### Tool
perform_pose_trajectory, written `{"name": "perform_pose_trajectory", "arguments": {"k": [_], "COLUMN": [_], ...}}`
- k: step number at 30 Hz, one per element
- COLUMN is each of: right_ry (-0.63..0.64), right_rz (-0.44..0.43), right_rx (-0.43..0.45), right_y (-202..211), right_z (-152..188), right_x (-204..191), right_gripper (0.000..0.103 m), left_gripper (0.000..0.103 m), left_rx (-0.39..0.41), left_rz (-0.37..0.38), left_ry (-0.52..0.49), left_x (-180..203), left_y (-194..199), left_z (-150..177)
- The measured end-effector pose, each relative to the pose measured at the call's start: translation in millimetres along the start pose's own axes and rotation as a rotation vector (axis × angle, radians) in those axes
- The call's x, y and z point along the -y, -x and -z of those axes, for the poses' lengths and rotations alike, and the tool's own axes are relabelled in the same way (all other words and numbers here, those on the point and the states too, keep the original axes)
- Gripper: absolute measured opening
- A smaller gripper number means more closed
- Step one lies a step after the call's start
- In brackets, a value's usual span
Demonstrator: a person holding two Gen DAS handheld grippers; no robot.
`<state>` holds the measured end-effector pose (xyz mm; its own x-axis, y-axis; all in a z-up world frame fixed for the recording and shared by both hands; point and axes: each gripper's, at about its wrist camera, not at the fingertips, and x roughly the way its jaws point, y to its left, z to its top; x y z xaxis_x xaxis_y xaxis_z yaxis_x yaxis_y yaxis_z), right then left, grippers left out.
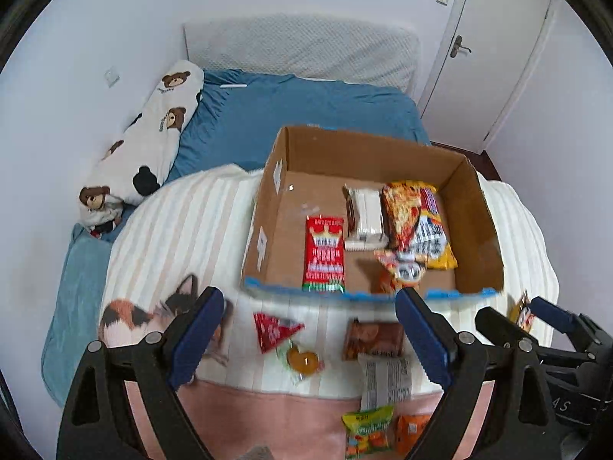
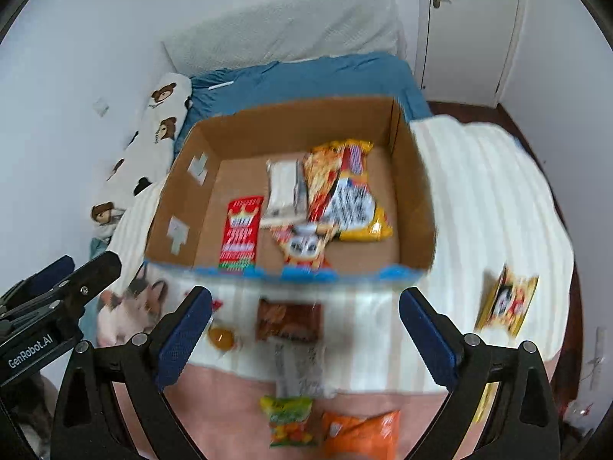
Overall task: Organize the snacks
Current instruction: 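Move both tools back over the remaining snacks on the bed, then grasp the green candy bag with the left tool while the right grasps the orange bag, lift toward box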
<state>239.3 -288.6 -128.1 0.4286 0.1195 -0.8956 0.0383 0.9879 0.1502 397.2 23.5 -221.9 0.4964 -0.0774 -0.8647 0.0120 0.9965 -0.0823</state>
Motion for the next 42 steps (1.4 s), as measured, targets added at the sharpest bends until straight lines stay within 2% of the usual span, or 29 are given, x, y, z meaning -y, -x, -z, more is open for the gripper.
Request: {"name": "perform_pose_trajectory", "arguments": {"k": [3,7,12,14,16,20,23,25,27,29,31,36,39,42], "right_ry": [-0.031,-0.148,-0.416,-0.531,-0.615,-0.797,-0.823,-0.772,-0.689,-0.567,-0.464,-0.224,0.007,0.136], "right_rz": [-0.023,-0.065,-0.115,-0.139,-0.157,-0.202,-0.16,-0.123,-0.097,-0.075,-0.074,-0.011,0.07,0.138], "right_rx": [-0.044,-0.165,-0.315,-0.405,-0.454,-0.453,-0.423,-0.427,-0.438,-0.449,-0.466,-0.483,-0.493,-0.487], "right_y": [-4,-25,-60,-83,-99,-127,-137,-142,-145,-143,-142,-133,-129,-129], "right_z": [28,80,153,183,204,223,219,214,207,198,192,173,160,155], "right_x": [8,34,83,102,113,131,134,128,120,113,109,102,88,76], "right_gripper": [0.1,0.101,0.101,0.101,0.101,0.1,0.1,0.098,0.085,0.068,0.06,0.058,0.058,0.064], "left_gripper": [0.092,0.092,0.092,0.092,0.092,0.092,0.092,0.092,0.092,0.092,0.092,0.092,0.092,0.092], "left_rx": [-0.025,-0.118,-0.273,-0.32,-0.37,-0.431,-0.457,-0.465,-0.484,-0.499,-0.52,-0.583,-0.632,-0.664], "left_rz": [-0.018,-0.033,-0.04,-0.047,-0.045,-0.053,-0.065,-0.068,-0.062,-0.054,-0.034,0.029,0.087,0.118], "left_ry": [-0.012,-0.029,-0.011,-0.003,0.01,0.02,0.012,0.005,-0.005,-0.008,-0.007,0.007,0.02,0.053], "left_x": [1,4,7,9,11,17,22,26,29,33,37,48,59,68], "left_y": [-1,-21,-63,-78,-94,-118,-130,-134,-138,-141,-144,-156,-169,-181], "left_z": [26,72,131,145,161,178,183,185,188,190,193,206,211,215]}}
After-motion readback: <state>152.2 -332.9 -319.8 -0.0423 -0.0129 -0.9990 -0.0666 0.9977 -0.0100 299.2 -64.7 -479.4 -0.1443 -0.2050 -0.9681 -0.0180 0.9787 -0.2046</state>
